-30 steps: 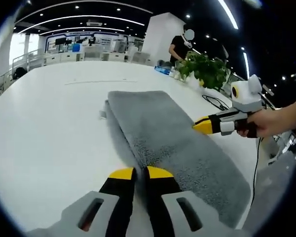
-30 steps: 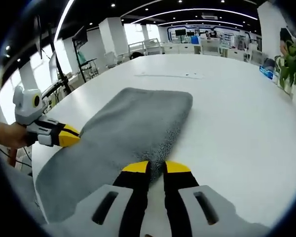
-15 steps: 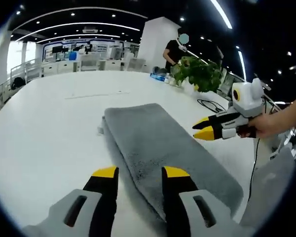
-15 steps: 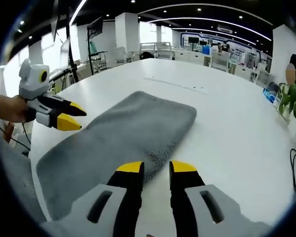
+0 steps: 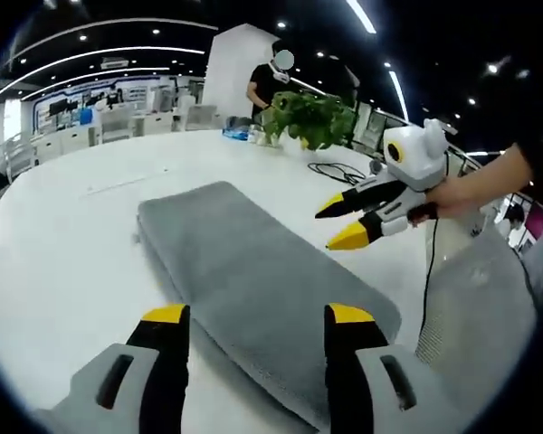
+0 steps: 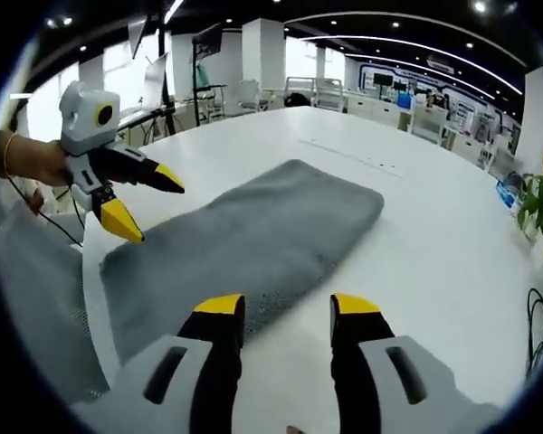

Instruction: Fold the towel on the table until its edges align and the towel forms a compact rectangular stack.

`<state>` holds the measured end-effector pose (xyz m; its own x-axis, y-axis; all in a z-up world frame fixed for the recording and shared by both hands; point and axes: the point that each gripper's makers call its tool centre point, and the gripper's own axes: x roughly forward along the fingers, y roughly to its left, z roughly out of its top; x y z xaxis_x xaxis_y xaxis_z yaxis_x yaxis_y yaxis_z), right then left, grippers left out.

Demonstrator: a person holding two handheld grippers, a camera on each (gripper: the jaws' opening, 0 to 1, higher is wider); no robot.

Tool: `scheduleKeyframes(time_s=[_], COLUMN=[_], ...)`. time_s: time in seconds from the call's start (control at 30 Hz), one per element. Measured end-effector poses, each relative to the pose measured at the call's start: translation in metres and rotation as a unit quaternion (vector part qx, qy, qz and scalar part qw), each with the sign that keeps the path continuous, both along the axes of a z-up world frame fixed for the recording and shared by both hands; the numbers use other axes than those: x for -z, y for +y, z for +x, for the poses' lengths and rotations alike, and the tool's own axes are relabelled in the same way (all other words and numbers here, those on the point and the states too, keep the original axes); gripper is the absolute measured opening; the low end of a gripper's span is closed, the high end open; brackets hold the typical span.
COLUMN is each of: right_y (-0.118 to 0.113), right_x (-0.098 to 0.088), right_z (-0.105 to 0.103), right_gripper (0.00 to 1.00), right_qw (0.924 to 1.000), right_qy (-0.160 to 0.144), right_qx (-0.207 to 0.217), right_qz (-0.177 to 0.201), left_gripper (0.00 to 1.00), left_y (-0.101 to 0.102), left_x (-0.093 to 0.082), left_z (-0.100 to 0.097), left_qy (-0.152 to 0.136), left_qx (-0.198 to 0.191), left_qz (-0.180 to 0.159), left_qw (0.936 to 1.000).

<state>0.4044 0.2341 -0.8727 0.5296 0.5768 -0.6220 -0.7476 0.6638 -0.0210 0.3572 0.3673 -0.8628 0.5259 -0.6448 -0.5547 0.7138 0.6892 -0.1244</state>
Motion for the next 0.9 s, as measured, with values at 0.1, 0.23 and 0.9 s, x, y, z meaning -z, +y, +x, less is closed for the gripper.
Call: scheduleKeyframes(time_s=[0.1,0.23,0.9], right_y=[0.009,0.025,0.050], right_x=[-0.005,-0.008,0.010], right_z=[-0.017,-0.042,-0.120], right_gripper=[0.38,0.39,0.28], right_qw=[0.9999,0.9991,0.9901], right_qy=[-0.009,-0.014,0.022], right_qx=[-0.015,-0.039,-0.137], right_qz=[0.000,0.000,-0.017], left_gripper=[0.64,0.65,0.28], left_y=[-0.005,-0.011,-0.024], left_x=[0.002,0.004,0.026], left_z=[-0.013,-0.029,-0.091], left_qy=[-0.005,-0.010,-0.014], left_qx=[0.035,0.063,0.186], left_qz=[0.024,0.043,0.120], left_qw=[0.9991,0.9970,0.9751])
